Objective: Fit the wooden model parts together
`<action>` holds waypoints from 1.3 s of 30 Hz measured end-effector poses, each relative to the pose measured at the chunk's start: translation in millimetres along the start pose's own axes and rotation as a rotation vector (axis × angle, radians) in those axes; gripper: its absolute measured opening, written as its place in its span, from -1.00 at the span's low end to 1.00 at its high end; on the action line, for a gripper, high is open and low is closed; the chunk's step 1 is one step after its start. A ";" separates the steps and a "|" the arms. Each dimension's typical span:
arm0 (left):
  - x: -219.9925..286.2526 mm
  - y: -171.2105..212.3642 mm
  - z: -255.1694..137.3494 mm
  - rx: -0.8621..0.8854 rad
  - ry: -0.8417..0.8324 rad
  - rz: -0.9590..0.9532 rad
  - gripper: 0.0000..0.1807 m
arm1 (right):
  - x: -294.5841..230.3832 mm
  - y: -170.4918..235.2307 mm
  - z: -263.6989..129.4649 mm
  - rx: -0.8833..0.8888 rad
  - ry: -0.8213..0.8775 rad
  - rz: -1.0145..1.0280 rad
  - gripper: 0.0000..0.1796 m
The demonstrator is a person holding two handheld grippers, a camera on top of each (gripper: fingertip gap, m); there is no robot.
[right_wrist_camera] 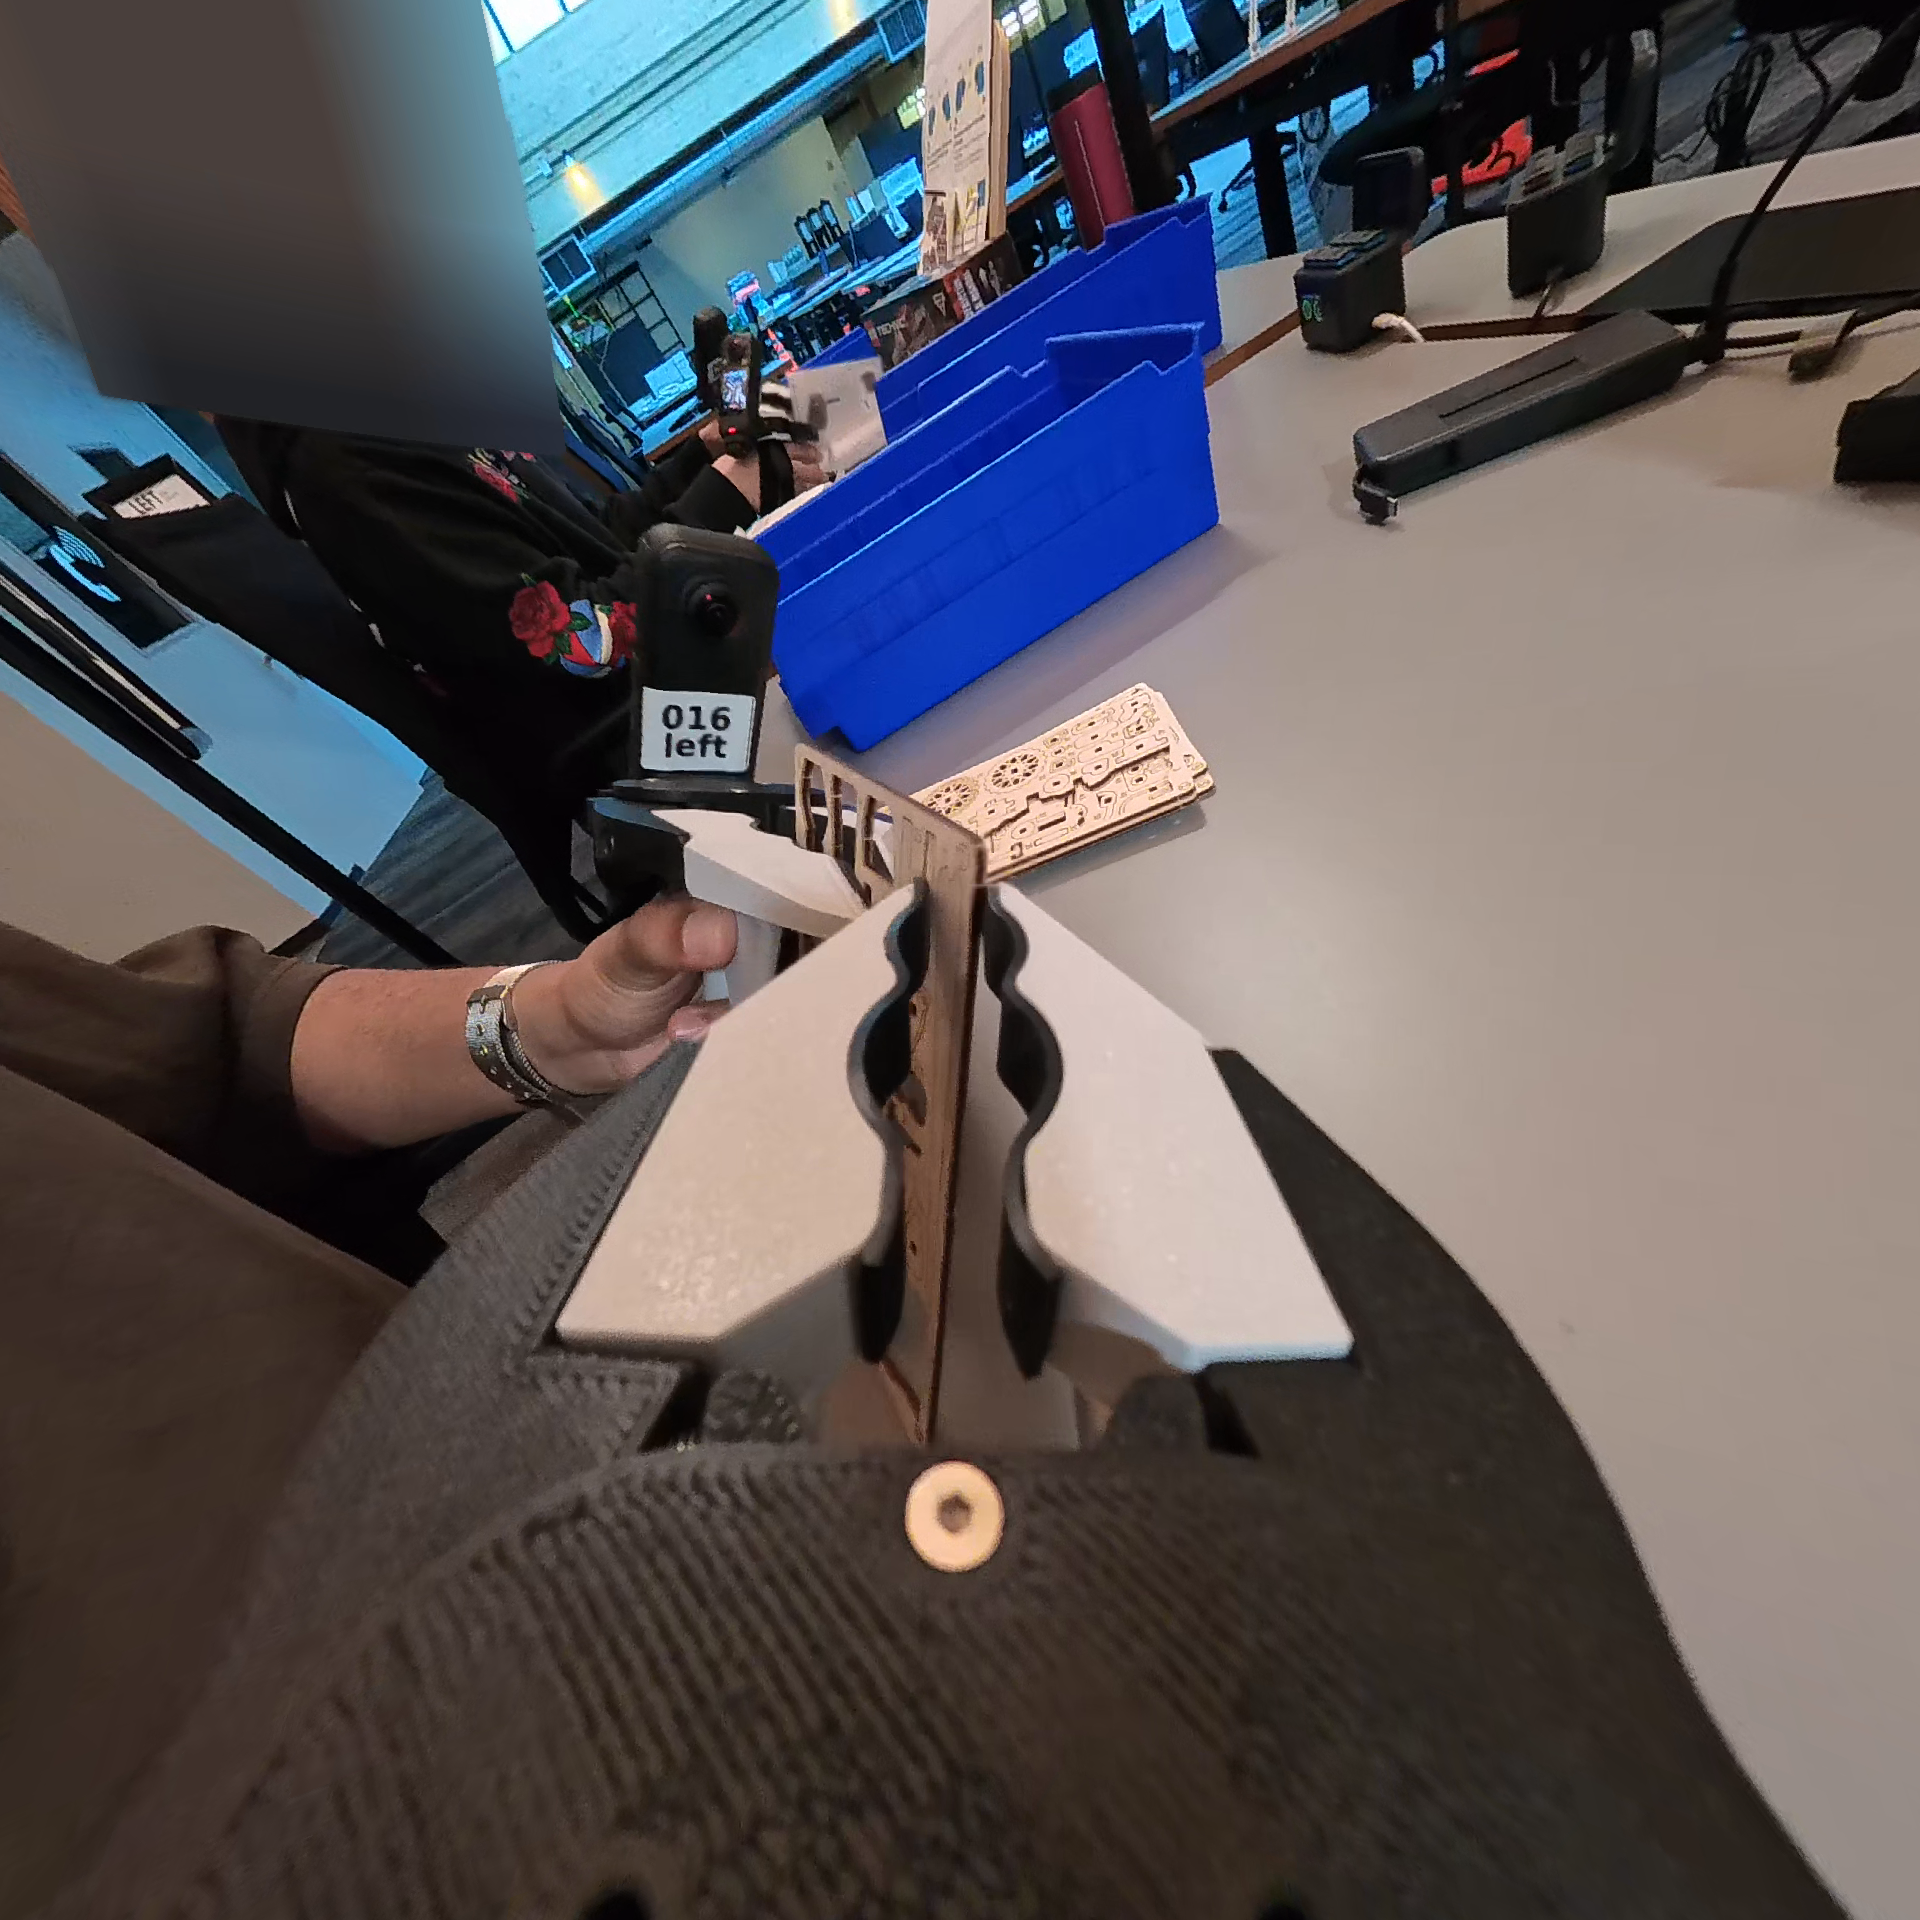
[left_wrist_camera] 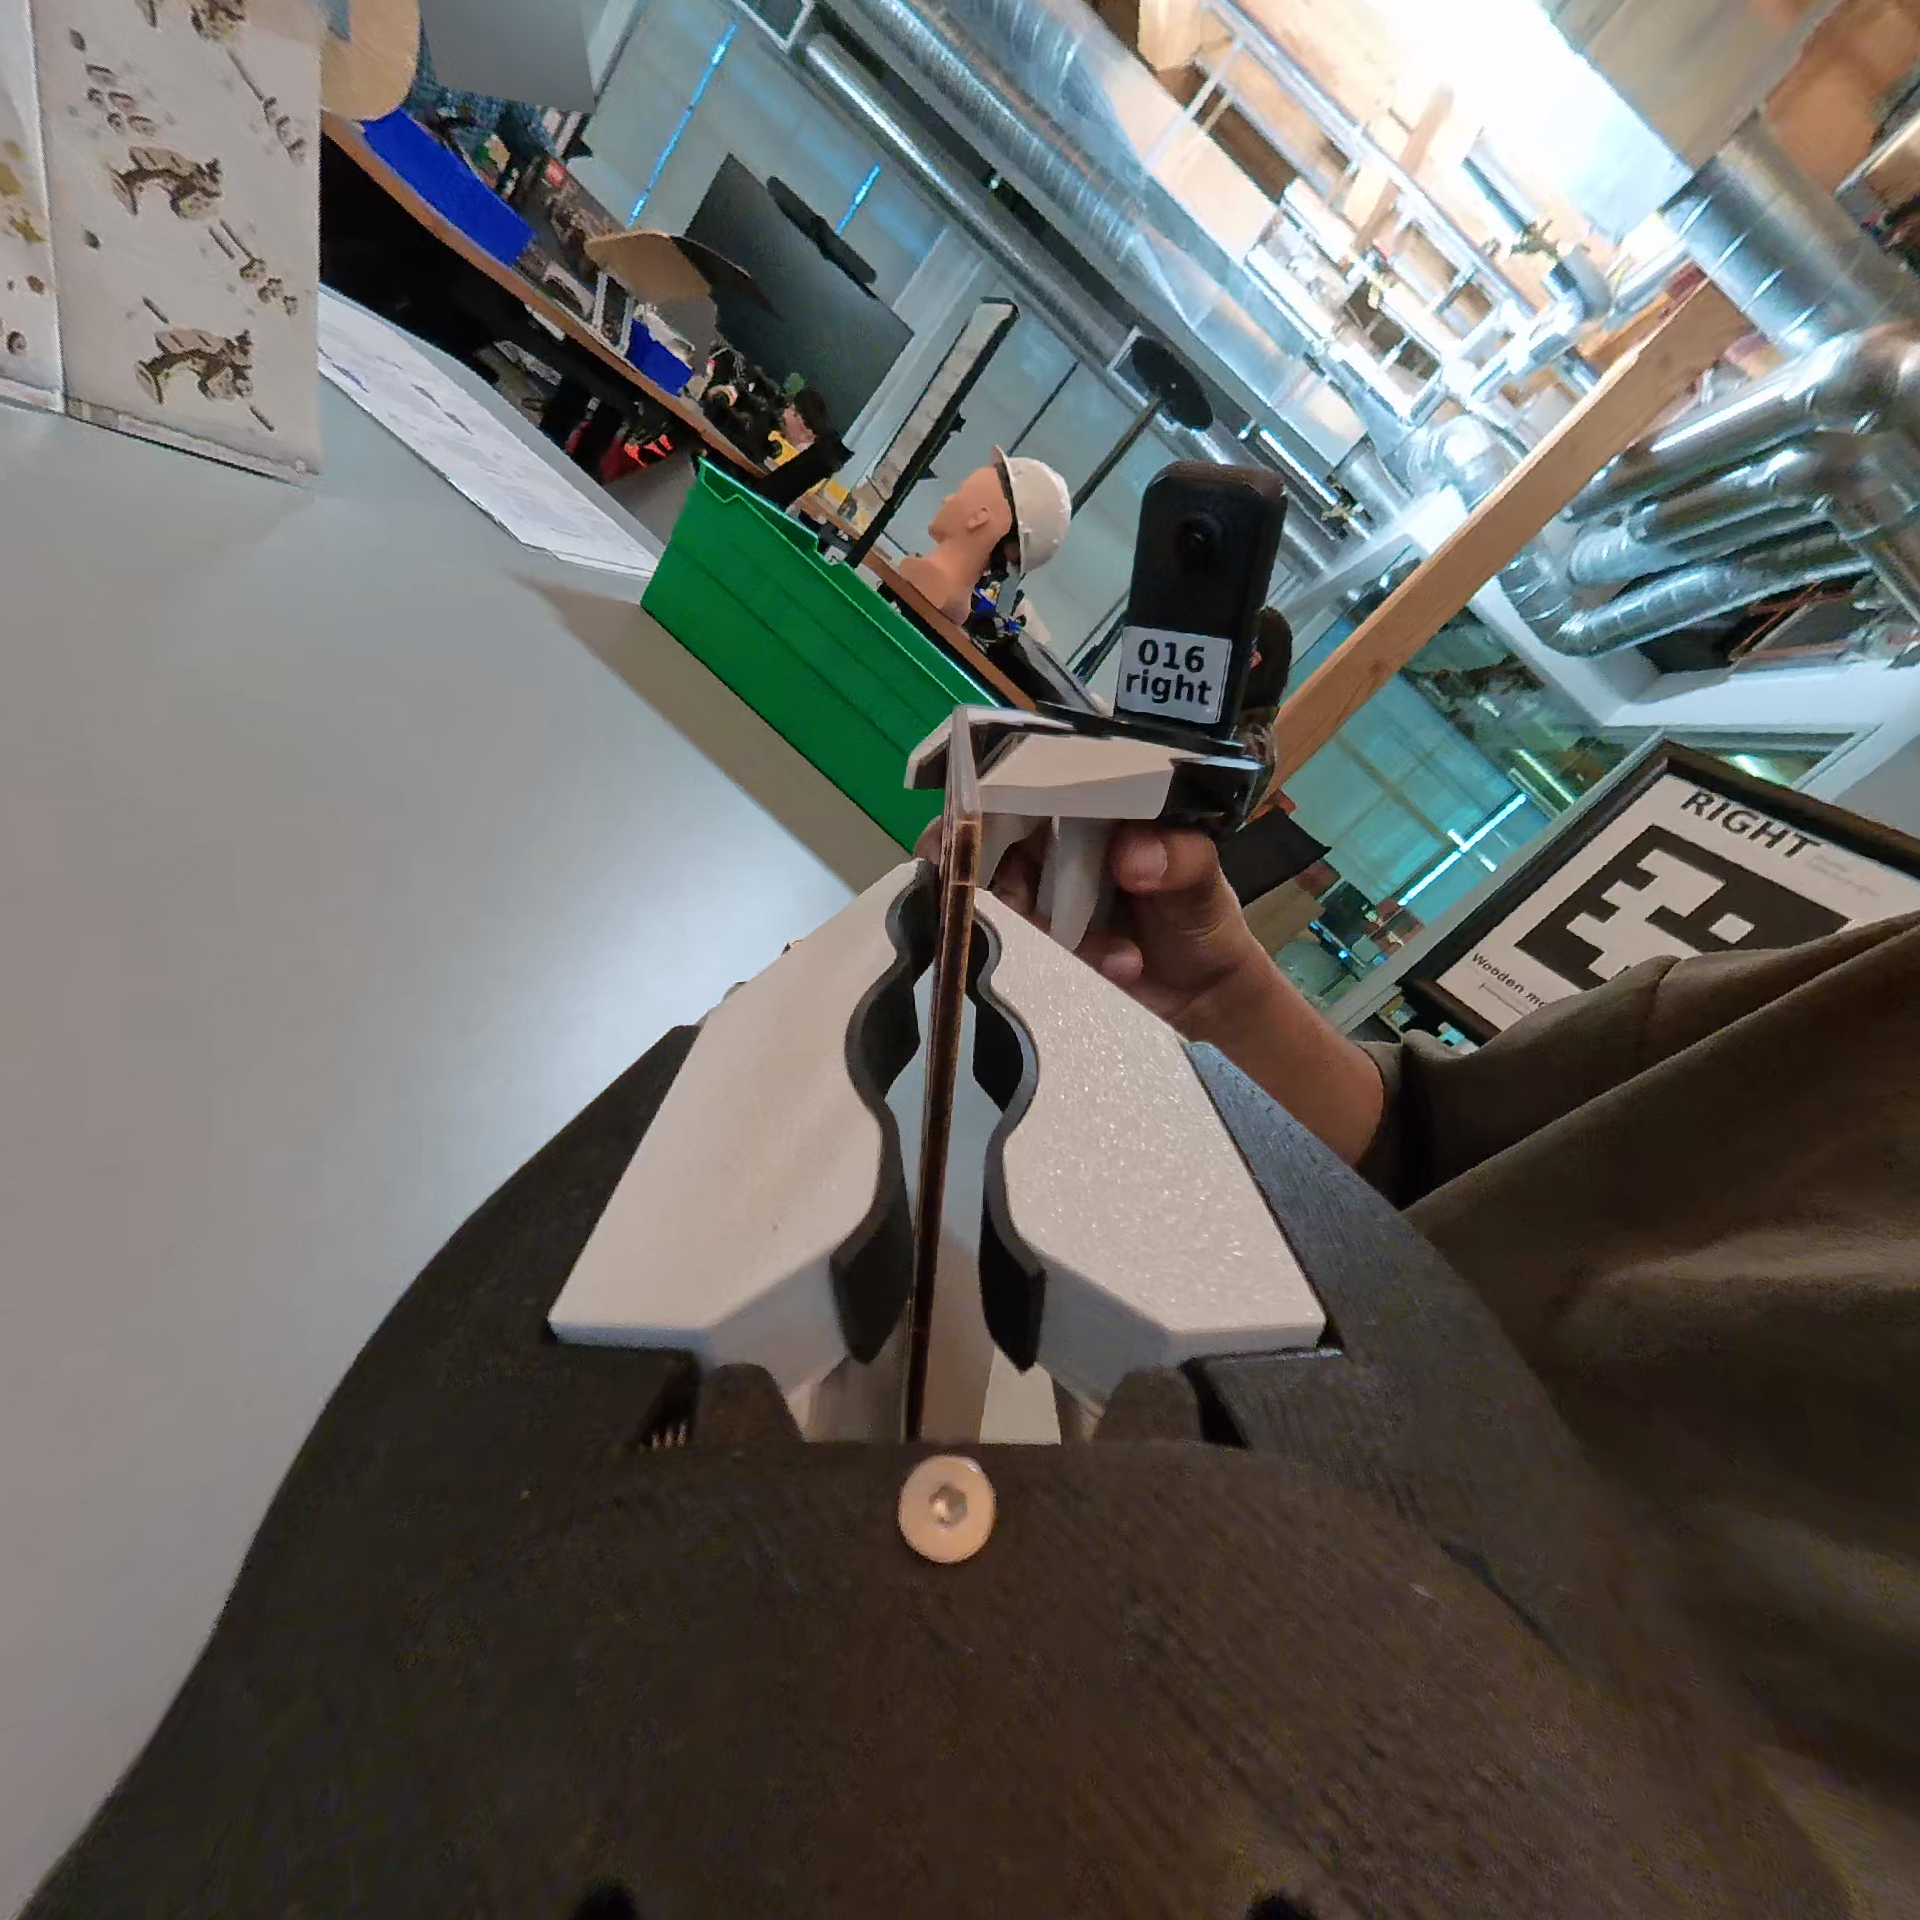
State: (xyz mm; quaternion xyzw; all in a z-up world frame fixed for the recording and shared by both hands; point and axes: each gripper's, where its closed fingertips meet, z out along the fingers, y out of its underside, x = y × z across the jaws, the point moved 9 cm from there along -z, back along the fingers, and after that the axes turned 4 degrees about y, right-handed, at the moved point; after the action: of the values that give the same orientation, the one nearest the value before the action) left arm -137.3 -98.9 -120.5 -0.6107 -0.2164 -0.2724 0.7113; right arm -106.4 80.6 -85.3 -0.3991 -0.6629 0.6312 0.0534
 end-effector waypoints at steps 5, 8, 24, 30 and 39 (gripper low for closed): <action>2.0 0.2 0.9 -0.022 -0.022 0.046 -1.00 | 2.1 1.5 0.4 0.001 -0.011 0.022 -0.91; 2.0 1.1 1.7 -0.029 -0.031 0.052 -1.00 | 3.2 2.5 0.3 -0.009 -0.006 0.021 -0.90; 1.4 3.5 3.2 -0.030 -0.068 0.048 -1.00 | 1.9 5.2 0.7 -0.009 0.055 -0.002 -0.90; 1.9 3.5 3.3 -0.034 -0.090 0.068 -1.00 | 1.1 5.3 1.7 -0.010 0.077 0.003 -0.90; 2.7 3.8 3.8 -0.023 -0.102 0.075 -1.00 | -1.9 5.5 2.2 0.001 0.119 -0.026 -0.89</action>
State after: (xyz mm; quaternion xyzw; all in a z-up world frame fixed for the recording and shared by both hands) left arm -132.8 -95.1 -121.0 -0.6396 -0.2261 -0.2165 0.7021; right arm -103.9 77.2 -89.8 -0.4273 -0.6635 0.6057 0.1011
